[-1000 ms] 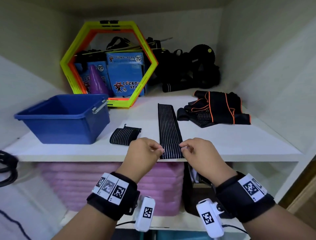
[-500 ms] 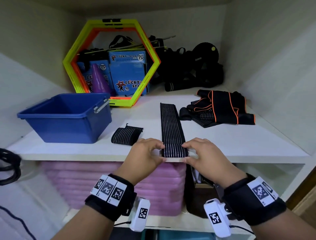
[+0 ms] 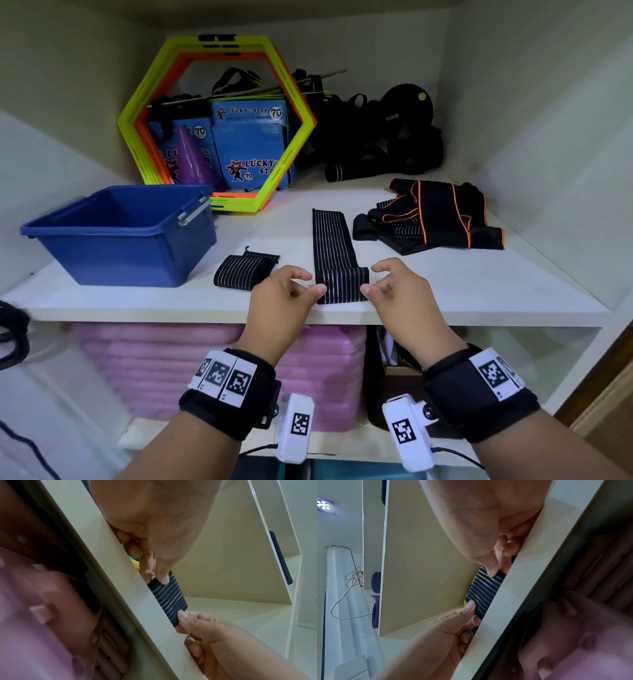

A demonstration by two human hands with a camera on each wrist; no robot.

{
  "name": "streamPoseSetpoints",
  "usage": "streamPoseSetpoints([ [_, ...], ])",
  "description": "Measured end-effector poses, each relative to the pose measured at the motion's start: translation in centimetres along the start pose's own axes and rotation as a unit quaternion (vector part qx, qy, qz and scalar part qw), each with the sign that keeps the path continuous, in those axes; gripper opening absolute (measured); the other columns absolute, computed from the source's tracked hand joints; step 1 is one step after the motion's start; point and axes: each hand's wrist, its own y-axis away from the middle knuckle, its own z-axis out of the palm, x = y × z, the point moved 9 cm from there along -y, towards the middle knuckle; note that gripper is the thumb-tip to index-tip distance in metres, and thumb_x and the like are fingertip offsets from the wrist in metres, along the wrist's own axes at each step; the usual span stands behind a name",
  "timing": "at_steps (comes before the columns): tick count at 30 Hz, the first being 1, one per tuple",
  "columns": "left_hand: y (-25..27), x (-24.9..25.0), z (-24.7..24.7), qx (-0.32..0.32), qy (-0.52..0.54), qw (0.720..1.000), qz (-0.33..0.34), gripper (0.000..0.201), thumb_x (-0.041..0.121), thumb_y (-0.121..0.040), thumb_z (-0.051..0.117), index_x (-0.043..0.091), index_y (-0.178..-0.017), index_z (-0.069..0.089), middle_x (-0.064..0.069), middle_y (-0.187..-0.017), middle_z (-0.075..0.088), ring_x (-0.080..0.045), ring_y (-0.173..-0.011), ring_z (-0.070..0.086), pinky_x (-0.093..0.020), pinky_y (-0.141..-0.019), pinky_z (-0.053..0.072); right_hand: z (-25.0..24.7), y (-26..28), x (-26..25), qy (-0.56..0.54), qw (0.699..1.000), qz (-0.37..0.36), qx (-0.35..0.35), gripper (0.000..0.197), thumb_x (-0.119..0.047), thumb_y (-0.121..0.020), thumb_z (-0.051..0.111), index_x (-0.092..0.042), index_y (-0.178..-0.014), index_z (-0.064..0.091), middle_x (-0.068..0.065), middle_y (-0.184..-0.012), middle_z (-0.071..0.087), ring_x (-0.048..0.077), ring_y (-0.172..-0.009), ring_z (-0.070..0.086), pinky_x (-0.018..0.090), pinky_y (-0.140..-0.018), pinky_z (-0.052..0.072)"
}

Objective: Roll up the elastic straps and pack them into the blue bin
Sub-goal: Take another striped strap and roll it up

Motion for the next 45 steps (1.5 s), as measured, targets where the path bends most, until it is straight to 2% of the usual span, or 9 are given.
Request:
streamPoseSetpoints([
  [7, -0.8, 0.1, 0.2, 0.002, -0.051, 0.999, 0.007, 0.016, 0.030, -0.084, 0.077, 0.036, -0.095, 0.066, -0.004, -0.065, 0.070, -0.014, -0.061, 0.066, -0.023, -0.058, 0.047, -0.1, -0.3, -0.5, 0.016, 1.000, -0.020, 0.001, 0.029, -0.027, -0.090, 0.066, -0.033, -0.117, 0.058, -0.008, -0.058, 0.055, 0.007, -0.068, 0.058, 0.032, -0.071, 0.051],
  [17, -1.1, 0.7, 0.4, -0.063, -0.113, 0.991, 0.025, 0.008, 0.025, -0.086, 0.076, 0.027, -0.094, 0.076, 0.008, -0.079, 0.071, -0.004, -0.066, 0.062, -0.014, -0.063, 0.045, 1.4, -0.7, -1.6, 0.092, 0.989, -0.079, -0.082, 0.025, -0.030, -0.097, 0.056, -0.031, -0.118, 0.070, -0.005, -0.108, 0.062, 0.013, -0.097, 0.061, 0.031, -0.086, 0.049],
  [26, -0.8, 0.6, -0.6, -0.082, -0.121, 0.988, 0.043, 0.019, 0.024, -0.087, 0.075, 0.029, -0.105, 0.075, 0.012, -0.085, 0.071, 0.002, -0.076, 0.065, -0.010, -0.070, 0.047, 2.0, -0.2, -1.7, 0.044, 0.984, -0.113, -0.129, 0.057, -0.043, -0.076, 0.081, -0.029, -0.128, 0.063, -0.018, -0.108, 0.058, -0.024, -0.087, 0.047, 0.006, -0.073, 0.033],
  [33, -0.4, 0.2, 0.3, -0.169, -0.182, 0.968, 0.047, 0.041, 0.011, -0.087, 0.064, 0.022, -0.126, 0.067, 0.010, -0.097, 0.054, -0.003, -0.091, 0.059, -0.013, -0.083, 0.044, 2.8, -1.1, -0.7, 0.098, 0.974, -0.093, -0.181, 0.049, -0.037, -0.084, 0.074, -0.028, -0.131, 0.060, -0.011, -0.103, 0.055, -0.004, -0.083, 0.051, 0.022, -0.079, 0.040],
  [35, -0.4, 0.4, 0.2, -0.160, -0.204, 0.965, 0.043, 0.013, 0.023, -0.089, 0.068, 0.033, -0.098, 0.071, 0.008, -0.089, 0.049, -0.007, -0.086, 0.056, -0.020, -0.078, 0.042, 2.6, -1.5, -0.8, 0.104, 0.977, -0.078, -0.169, 0.028, -0.040, -0.090, 0.067, -0.025, -0.113, 0.068, -0.004, -0.097, 0.058, 0.009, -0.083, 0.056, 0.028, -0.079, 0.044],
  [37, -0.7, 0.3, 0.2, -0.153, -0.212, 0.965, 0.034, 0.034, 0.029, -0.093, 0.064, 0.032, -0.062, 0.052, 0.005, -0.079, 0.045, -0.016, -0.081, 0.054, -0.027, -0.070, 0.039, 2.5, -1.8, -0.9, 0.108, 0.980, -0.057, -0.157, 0.026, -0.039, -0.094, 0.061, -0.015, -0.089, 0.069, 0.003, -0.087, 0.061, 0.020, -0.082, 0.058, 0.035, -0.077, 0.046],
  [39, -1.0, 0.5, 0.1, -0.135, -0.206, 0.969, 0.034, 0.047, 0.029, -0.096, 0.060, 0.024, -0.053, 0.043, 0.001, -0.069, 0.044, -0.023, -0.077, 0.053, -0.030, -0.066, 0.040, 2.7, -2.0, -0.8, 0.100, 0.983, -0.042, -0.146, 0.036, -0.039, -0.097, 0.057, -0.012, -0.074, 0.064, 0.005, -0.075, 0.061, 0.023, -0.075, 0.057, 0.035, -0.069, 0.044],
  [42, -1.0, 0.4, -0.1, -0.116, -0.175, 0.977, 0.019, 0.042, 0.030, -0.096, 0.061, 0.010, -0.058, 0.059, -0.021, -0.064, 0.055, -0.022, -0.061, 0.049, -0.028, -0.057, 0.036, 2.7, -2.0, -0.8, 0.094, 0.987, -0.027, -0.127, 0.038, -0.041, -0.098, 0.055, -0.017, -0.069, 0.063, -0.003, -0.063, 0.056, 0.017, -0.066, 0.053, 0.031, -0.059, 0.039],
  [45, -1.1, 0.1, -0.6, -0.094, -0.148, 0.984, -0.009, 0.031, 0.033, -0.095, 0.064, 0.012, -0.074, 0.075, -0.013, -0.063, 0.066, -0.015, -0.054, 0.051, -0.021, -0.049, 0.038, 2.6, -2.0, -0.6, 0.069, 0.991, -0.007, -0.115, 0.046, -0.043, -0.097, 0.056, -0.003, -0.079, 0.071, 0.013, -0.071, 0.065, 0.028, -0.072, 0.060, 0.036, -0.067, 0.048],
])
